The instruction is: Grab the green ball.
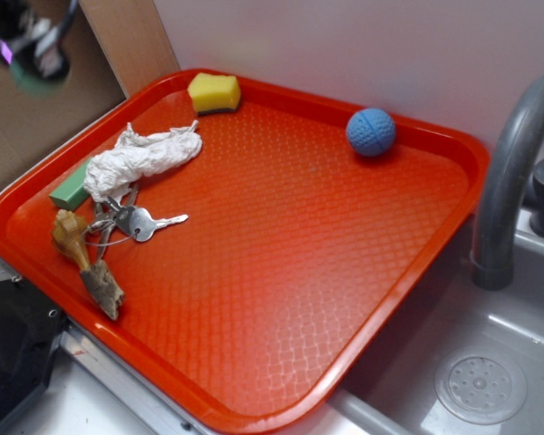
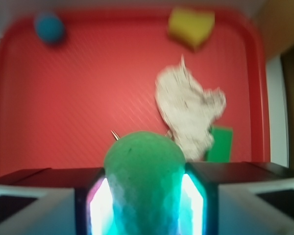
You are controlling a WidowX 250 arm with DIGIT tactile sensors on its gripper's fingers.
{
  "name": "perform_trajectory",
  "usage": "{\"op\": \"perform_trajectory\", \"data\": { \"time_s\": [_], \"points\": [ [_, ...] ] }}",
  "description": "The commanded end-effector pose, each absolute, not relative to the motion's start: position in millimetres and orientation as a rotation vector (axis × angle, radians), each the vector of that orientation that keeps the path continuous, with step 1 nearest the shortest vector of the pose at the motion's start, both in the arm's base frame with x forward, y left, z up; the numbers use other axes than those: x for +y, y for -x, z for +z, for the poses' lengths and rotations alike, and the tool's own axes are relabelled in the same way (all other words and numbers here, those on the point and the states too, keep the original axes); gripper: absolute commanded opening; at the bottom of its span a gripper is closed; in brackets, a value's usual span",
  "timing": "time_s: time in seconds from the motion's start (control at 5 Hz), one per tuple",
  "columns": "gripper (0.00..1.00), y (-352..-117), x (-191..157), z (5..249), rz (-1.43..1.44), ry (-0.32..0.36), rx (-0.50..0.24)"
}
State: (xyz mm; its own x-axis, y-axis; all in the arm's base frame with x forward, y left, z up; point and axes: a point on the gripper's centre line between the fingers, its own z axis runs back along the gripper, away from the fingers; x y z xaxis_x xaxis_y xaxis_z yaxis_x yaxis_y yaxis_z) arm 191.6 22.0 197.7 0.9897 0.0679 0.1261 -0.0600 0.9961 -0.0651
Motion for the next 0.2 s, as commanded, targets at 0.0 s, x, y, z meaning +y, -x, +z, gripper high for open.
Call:
{"op": "perform_trajectory", "data": {
  "time_s": [0.0],
  "points": [
    [0.0,-204.8,28.6,266.6,0.071,0.01,-0.189]
  ]
}}
